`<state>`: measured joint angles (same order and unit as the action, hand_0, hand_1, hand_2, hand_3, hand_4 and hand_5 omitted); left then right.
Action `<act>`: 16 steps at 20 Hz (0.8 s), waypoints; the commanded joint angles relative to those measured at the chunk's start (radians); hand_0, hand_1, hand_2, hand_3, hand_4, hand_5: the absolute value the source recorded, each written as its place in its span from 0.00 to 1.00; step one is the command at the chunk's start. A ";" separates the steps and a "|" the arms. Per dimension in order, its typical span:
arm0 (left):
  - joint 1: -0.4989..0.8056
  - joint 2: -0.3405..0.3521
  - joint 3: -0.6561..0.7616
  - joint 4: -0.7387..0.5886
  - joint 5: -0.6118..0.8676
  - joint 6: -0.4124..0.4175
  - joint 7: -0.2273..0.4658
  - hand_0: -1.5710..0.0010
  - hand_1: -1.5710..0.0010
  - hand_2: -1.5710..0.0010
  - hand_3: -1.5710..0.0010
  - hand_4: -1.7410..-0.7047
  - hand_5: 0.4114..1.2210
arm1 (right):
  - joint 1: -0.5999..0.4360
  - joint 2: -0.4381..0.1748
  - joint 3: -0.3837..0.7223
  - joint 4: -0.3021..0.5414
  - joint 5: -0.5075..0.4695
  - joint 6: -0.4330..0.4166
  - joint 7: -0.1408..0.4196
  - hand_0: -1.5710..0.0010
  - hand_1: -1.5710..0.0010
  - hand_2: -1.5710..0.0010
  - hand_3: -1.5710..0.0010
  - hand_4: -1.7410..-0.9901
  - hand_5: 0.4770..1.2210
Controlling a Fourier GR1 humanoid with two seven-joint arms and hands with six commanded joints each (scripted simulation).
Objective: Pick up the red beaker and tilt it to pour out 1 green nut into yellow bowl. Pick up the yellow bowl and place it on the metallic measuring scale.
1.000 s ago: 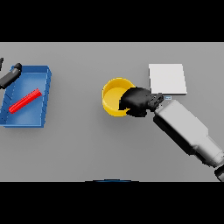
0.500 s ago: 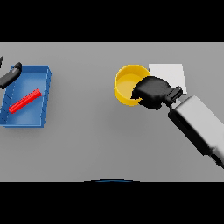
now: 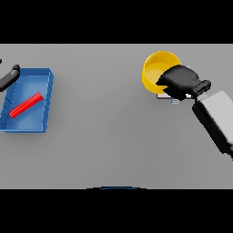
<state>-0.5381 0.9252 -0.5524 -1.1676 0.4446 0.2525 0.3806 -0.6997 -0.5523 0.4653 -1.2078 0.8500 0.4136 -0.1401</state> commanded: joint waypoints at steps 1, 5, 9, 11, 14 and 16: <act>0.003 -0.003 -0.003 -0.005 -0.002 0.007 0.001 1.00 1.00 1.00 1.00 0.97 0.39 | -0.003 -0.005 -0.004 0.014 0.001 -0.014 -0.007 0.00 0.00 0.02 0.27 0.00 1.00; 0.005 0.000 -0.014 -0.013 -0.008 0.004 0.021 1.00 1.00 1.00 1.00 0.98 0.40 | -0.038 0.006 -0.029 0.151 0.001 -0.065 -0.011 0.00 0.00 0.02 0.27 0.00 1.00; -0.009 -0.007 -0.010 0.014 -0.016 0.004 0.010 1.00 1.00 1.00 1.00 0.98 0.38 | -0.058 0.013 -0.042 0.276 0.011 -0.122 -0.025 0.00 0.00 0.06 0.21 0.00 1.00; 0.004 0.001 -0.009 -0.009 -0.010 0.011 0.018 1.00 1.00 1.00 1.00 0.98 0.37 | -0.065 0.032 -0.047 0.334 0.007 -0.137 -0.021 0.00 0.00 0.08 0.18 0.00 1.00; 0.022 0.014 -0.009 -0.024 -0.008 0.010 0.011 1.00 1.00 1.00 1.00 0.98 0.37 | -0.082 0.043 -0.060 0.397 -0.003 -0.145 -0.037 0.00 0.00 0.10 0.14 0.00 1.00; 0.014 0.004 -0.007 -0.014 -0.006 0.008 0.006 1.00 1.00 1.00 1.00 0.98 0.37 | -0.090 0.047 -0.071 0.434 -0.016 -0.141 -0.057 0.01 0.00 0.11 0.10 0.00 1.00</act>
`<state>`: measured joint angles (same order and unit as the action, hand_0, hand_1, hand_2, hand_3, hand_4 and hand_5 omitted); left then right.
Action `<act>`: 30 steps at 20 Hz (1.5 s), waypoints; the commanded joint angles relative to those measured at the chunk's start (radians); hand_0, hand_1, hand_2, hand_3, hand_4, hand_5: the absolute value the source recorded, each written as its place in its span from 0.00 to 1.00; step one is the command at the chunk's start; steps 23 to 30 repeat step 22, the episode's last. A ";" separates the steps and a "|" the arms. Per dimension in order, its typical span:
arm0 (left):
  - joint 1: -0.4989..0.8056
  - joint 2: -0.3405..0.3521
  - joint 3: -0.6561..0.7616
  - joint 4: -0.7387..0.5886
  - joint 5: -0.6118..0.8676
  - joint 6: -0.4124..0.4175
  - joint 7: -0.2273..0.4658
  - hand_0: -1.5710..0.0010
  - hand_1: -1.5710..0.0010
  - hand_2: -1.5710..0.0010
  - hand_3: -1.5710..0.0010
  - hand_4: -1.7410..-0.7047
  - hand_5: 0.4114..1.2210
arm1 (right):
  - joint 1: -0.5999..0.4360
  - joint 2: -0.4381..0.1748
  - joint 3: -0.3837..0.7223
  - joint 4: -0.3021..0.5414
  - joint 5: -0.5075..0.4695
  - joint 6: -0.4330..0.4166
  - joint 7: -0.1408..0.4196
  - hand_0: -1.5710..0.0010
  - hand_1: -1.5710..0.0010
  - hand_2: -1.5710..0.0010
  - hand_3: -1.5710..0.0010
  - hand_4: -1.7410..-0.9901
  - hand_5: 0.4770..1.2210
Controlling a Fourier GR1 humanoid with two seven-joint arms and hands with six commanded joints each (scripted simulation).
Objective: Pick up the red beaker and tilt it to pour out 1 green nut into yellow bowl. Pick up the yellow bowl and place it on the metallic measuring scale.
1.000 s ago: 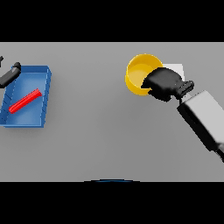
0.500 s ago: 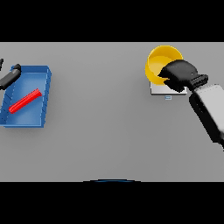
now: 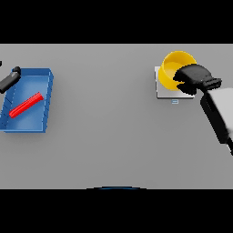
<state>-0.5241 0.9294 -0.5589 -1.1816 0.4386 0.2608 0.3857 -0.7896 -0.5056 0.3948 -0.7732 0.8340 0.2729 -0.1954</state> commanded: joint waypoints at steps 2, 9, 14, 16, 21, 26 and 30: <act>-0.012 -0.005 -0.004 0.013 -0.008 -0.003 0.006 1.00 1.00 1.00 1.00 0.98 0.37 | 0.000 0.007 -0.007 0.017 -0.009 0.008 0.008 0.06 0.00 0.13 0.07 0.00 1.00; -0.027 -0.021 -0.008 0.027 -0.008 -0.012 0.008 1.00 1.00 1.00 1.00 0.97 0.39 | 0.004 0.010 -0.015 0.014 -0.031 0.045 0.007 0.54 0.38 0.34 0.47 0.16 0.80; -0.023 -0.017 -0.006 0.023 -0.005 -0.012 0.009 1.00 1.00 1.00 1.00 0.98 0.37 | -0.007 -0.002 0.005 0.047 -0.008 0.063 -0.002 0.85 0.76 0.67 0.67 0.32 0.54; -0.020 -0.025 -0.010 0.026 -0.005 -0.010 0.014 1.00 1.00 1.00 1.00 0.98 0.36 | -0.010 -0.012 0.012 0.043 -0.002 0.057 -0.033 0.90 0.84 0.76 0.71 0.36 0.49; -0.016 -0.019 -0.007 0.018 -0.006 -0.007 0.002 1.00 1.00 1.00 1.00 0.99 0.35 | -0.009 0.000 0.011 0.048 -0.007 0.088 0.011 0.97 0.95 0.92 0.81 0.44 0.40; -0.019 -0.017 -0.007 0.016 -0.006 -0.007 0.008 1.00 1.00 1.00 1.00 0.99 0.35 | -0.003 -0.006 0.007 0.035 -0.013 0.097 0.016 0.97 0.96 0.93 0.83 0.44 0.38; -0.019 -0.017 -0.007 0.016 -0.006 -0.007 0.008 1.00 1.00 1.00 1.00 0.99 0.35 | -0.003 -0.006 0.007 0.035 -0.013 0.097 0.016 0.97 0.96 0.93 0.83 0.44 0.38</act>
